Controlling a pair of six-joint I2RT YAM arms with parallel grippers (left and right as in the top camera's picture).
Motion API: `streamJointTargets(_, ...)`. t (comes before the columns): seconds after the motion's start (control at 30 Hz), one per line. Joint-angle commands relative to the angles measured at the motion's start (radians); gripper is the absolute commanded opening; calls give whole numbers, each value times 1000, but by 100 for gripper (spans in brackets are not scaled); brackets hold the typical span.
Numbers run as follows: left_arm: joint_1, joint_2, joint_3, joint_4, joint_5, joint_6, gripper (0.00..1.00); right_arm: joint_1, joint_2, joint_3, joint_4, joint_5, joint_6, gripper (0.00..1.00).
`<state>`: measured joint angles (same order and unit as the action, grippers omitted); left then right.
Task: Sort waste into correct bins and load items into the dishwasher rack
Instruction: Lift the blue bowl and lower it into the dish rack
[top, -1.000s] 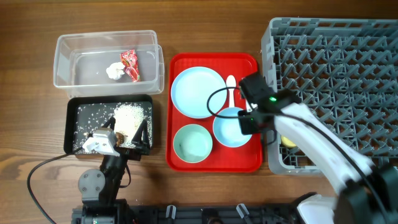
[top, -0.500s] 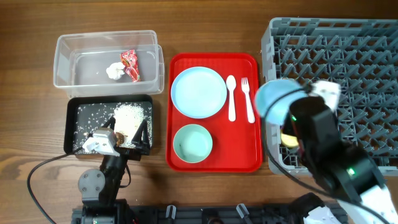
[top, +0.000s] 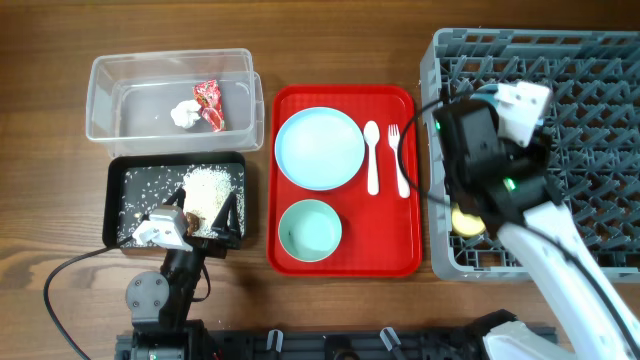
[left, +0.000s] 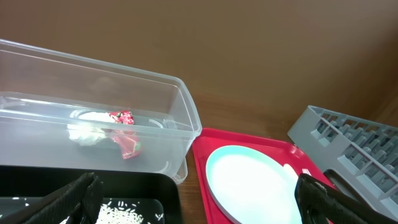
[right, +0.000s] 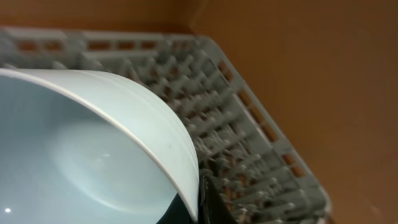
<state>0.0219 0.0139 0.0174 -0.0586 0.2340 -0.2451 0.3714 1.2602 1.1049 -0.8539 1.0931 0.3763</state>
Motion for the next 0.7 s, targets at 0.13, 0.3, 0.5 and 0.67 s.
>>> streamJointTargets(0.13,8,-11,-11,6,1,3,100,-164,184,31,43,8,-29,4)
streamJointTargets(0.3,8,-11,-11,6,1,3,100,-277,261,31,69,-52,-40,4)
streamJointTargets(0.5,8,-11,-11,6,1,3,100,-309,336,31,83,11,-114,4)
streamJointTargets(0.67,8,-11,-11,6,1,3,100,-309,338,31,92,13,-115,4)
